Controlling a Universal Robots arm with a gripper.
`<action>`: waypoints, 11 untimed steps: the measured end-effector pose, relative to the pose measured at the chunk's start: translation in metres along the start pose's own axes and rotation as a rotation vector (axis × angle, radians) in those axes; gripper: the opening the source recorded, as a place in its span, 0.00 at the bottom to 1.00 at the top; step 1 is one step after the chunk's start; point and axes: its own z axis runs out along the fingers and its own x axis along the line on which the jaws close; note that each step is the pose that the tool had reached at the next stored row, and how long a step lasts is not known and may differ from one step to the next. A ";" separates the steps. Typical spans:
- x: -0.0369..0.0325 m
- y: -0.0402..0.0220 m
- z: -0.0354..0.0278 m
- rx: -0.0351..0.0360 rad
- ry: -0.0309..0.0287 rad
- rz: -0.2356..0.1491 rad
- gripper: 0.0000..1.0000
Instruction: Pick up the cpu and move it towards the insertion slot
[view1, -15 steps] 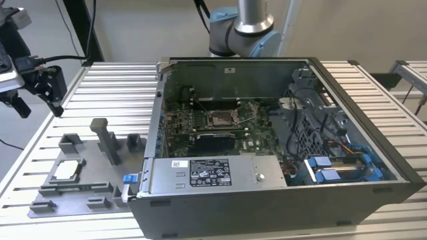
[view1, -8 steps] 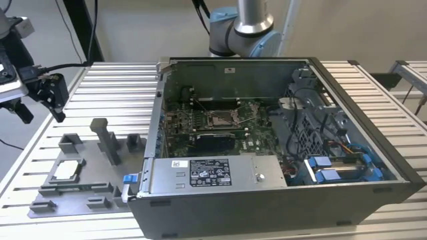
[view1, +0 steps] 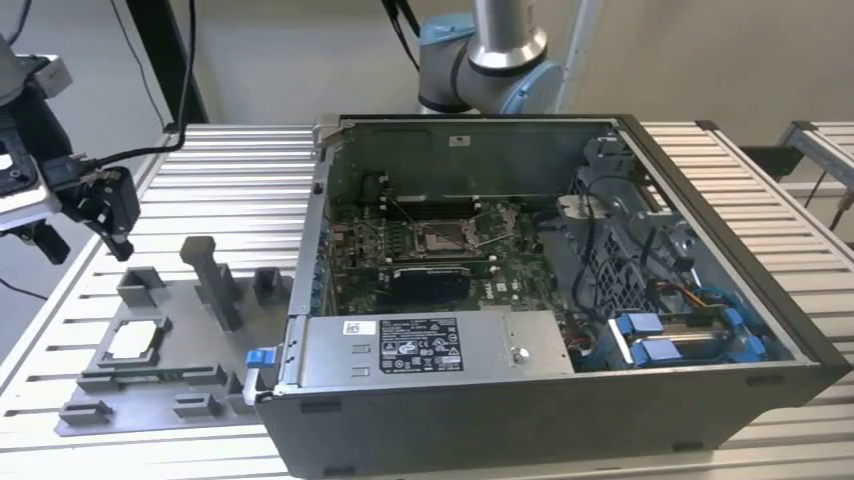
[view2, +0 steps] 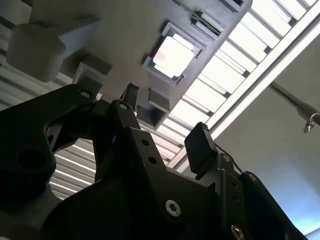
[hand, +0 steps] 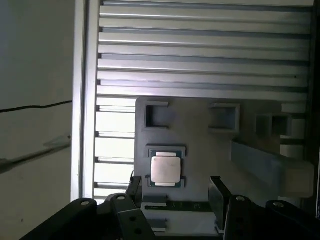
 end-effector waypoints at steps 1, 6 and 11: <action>0.0001 -0.0027 0.0017 0.0000 0.0000 0.000 1.00; 0.0004 -0.0190 0.0102 0.0000 0.0000 0.000 1.00; 0.0005 -0.0227 0.0191 0.0000 -0.0001 0.000 1.00</action>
